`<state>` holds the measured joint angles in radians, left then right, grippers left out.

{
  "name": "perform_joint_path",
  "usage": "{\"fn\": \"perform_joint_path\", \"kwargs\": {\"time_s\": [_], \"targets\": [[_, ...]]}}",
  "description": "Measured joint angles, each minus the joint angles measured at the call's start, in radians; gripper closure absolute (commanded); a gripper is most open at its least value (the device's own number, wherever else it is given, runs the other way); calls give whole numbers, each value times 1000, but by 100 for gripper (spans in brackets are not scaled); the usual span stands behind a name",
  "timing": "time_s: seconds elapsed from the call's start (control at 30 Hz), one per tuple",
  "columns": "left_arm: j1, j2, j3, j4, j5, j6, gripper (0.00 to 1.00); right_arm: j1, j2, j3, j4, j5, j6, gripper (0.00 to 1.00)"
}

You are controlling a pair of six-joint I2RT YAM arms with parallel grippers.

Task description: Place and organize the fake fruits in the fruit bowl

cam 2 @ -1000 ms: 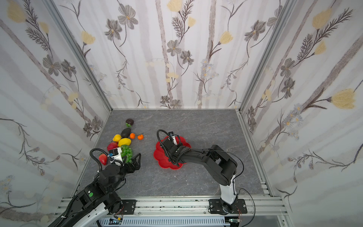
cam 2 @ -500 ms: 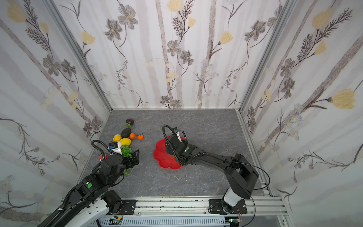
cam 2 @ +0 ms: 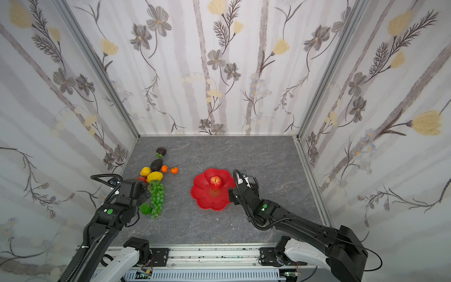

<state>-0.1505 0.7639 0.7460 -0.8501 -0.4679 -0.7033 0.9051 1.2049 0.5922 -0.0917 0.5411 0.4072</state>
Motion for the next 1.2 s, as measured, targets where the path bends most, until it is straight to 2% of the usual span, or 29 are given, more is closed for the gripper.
{"fn": "perform_joint_path", "kwargs": {"time_s": [0.33, 0.47, 0.83, 1.03, 1.2], "targets": [[294, 380, 84, 216, 226, 98, 12, -36, -89, -188, 162, -5, -29, 8], [358, 511, 152, 259, 278, 126, 15, -39, -97, -216, 229, -28, -42, 8], [411, 801, 359, 298, 402, 206, 10, -41, -83, -222, 290, -48, -52, 8], [425, 920, 425, 299, 483, 233, 11, -42, -75, -222, 291, -50, -54, 8], [427, 985, 459, 297, 534, 237, 15, -42, -58, -219, 293, -60, -57, 8]]}}
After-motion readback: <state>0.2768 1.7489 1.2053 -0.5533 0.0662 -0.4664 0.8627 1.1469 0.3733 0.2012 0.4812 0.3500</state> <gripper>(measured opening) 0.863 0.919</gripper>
